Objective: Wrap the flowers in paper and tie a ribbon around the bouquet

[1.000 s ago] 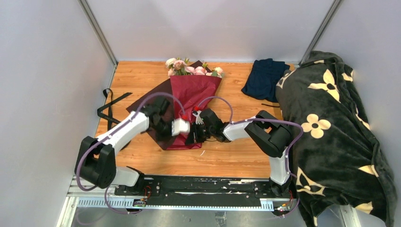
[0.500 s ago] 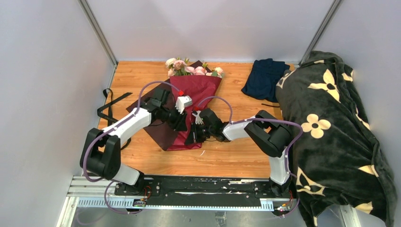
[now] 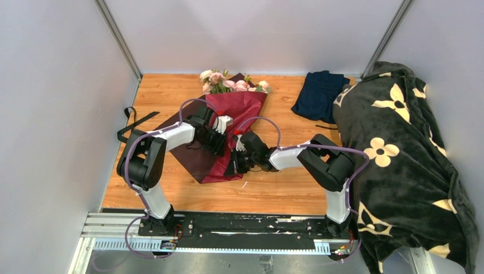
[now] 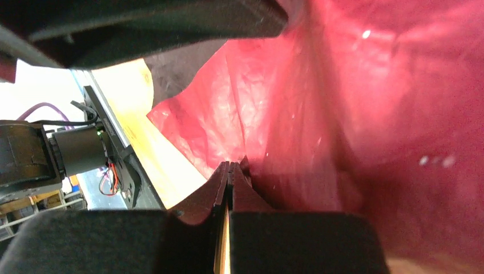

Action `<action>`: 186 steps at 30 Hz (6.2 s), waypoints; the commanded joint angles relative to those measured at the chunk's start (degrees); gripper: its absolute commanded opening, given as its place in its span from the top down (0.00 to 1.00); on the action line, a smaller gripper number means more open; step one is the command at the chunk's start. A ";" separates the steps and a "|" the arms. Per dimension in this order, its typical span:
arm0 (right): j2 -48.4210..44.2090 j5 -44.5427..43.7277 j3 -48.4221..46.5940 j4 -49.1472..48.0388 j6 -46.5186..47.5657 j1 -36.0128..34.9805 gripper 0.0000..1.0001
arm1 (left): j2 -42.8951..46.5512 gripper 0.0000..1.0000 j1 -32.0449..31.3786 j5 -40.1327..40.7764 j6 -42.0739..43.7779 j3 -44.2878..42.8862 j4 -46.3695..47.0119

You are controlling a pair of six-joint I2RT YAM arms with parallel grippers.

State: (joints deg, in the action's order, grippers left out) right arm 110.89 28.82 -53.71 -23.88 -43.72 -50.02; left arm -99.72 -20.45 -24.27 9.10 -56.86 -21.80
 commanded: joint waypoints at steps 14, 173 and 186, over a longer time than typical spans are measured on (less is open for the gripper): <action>-12.39 -0.76 -18.83 29.48 17.83 29.27 0.37 | -5.25 0.68 -0.15 5.71 3.13 0.42 -6.29; 6.01 -10.12 -5.90 20.22 5.18 0.81 1.00 | -9.65 0.00 40.04 11.15 -5.14 -19.70 -9.23; 6.64 -9.21 -5.76 18.89 5.51 0.72 1.00 | -19.97 0.14 35.66 9.83 0.74 -24.28 -13.82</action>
State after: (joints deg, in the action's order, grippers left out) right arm 113.73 22.35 -62.19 -14.83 -40.86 -47.53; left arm -115.46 17.28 -12.29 7.86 -82.08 -32.67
